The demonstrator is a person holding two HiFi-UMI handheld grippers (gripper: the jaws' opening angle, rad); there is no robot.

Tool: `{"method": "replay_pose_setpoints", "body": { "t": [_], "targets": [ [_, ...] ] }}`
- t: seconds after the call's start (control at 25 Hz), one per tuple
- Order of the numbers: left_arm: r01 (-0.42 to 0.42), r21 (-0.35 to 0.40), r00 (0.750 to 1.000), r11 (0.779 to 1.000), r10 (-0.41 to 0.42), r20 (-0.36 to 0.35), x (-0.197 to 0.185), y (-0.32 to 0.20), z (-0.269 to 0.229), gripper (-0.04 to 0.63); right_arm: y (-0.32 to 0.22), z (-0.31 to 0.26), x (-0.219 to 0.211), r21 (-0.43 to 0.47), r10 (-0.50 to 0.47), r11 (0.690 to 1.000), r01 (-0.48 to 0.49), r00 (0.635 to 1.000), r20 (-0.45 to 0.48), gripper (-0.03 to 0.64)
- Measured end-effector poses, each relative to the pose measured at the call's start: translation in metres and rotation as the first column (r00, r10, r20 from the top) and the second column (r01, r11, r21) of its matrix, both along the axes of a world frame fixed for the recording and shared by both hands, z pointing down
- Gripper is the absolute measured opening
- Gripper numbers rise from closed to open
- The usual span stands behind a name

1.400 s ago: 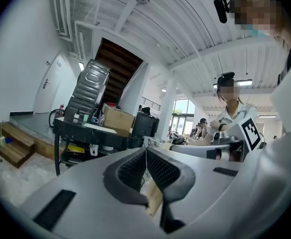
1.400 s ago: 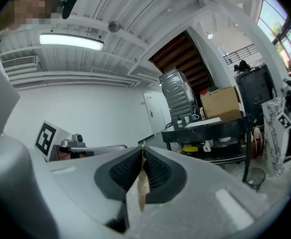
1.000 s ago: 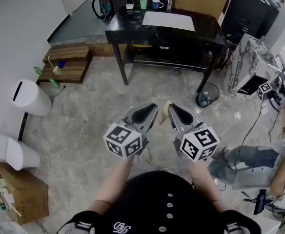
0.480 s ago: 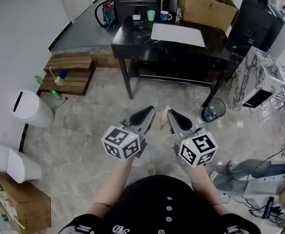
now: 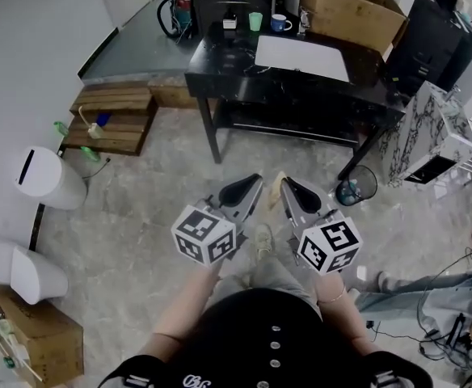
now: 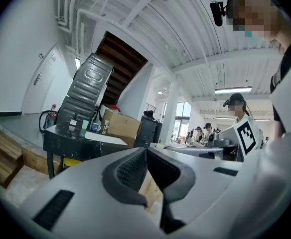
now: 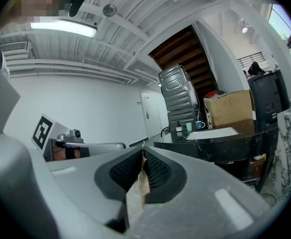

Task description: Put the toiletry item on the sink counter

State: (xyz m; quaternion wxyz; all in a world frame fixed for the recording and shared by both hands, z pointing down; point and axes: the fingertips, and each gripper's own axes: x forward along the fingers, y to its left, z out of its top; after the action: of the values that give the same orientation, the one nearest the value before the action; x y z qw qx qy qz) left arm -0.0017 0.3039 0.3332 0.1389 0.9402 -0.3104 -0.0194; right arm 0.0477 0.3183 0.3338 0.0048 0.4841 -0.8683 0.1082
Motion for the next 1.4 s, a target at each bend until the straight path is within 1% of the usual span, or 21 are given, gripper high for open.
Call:
{"method": "replay_pose_setpoints", "body": {
  "t": [0.12, 0.24, 0.48, 0.64, 0.96, 1.16, 1.4],
  "targets": [
    [0.012, -0.006, 1.000, 1.000, -0.012, 0.005, 0.000, -0.026, 0.005, 0.014, -0.027, 0.001, 0.001, 0.006, -0.010, 1.000, 0.010, 1.000, 0.002, 0.006],
    [0.023, -0.004, 1.000, 1.000, -0.023, 0.004, 0.003, -0.058, 0.005, 0.014, -0.058, -0.005, 0.004, 0.031, -0.022, 0.999, 0.022, 1.000, -0.007, 0.006],
    [0.037, 0.009, 0.999, 0.999, -0.037, 0.011, 0.018, -0.127, -0.004, 0.014, -0.131, -0.014, 0.023, 0.051, -0.019, 0.999, 0.018, 1.000, 0.005, 0.006],
    [0.071, 0.009, 0.997, 0.997, -0.071, 0.006, 0.025, -0.176, -0.009, 0.014, -0.178, -0.018, 0.031, 0.056, -0.042, 0.998, 0.041, 0.999, 0.012, 0.006],
    [0.114, 0.017, 0.993, 0.993, -0.114, 0.017, 0.038, -0.257, -0.009, 0.014, -0.263, -0.024, 0.044, 0.085, -0.084, 0.993, 0.082, 0.996, 0.020, 0.006],
    [0.142, 0.010, 0.990, 0.990, -0.142, 0.014, 0.045, -0.294, -0.007, 0.014, -0.295, -0.020, 0.050, 0.081, -0.115, 0.990, 0.111, 0.993, 0.034, 0.006],
    [0.168, -0.021, 0.986, 0.986, -0.168, 0.018, 0.049, -0.311, 0.004, 0.014, -0.308, -0.008, 0.047, 0.054, -0.154, 0.987, 0.151, 0.987, 0.051, 0.006]
  ]
}}
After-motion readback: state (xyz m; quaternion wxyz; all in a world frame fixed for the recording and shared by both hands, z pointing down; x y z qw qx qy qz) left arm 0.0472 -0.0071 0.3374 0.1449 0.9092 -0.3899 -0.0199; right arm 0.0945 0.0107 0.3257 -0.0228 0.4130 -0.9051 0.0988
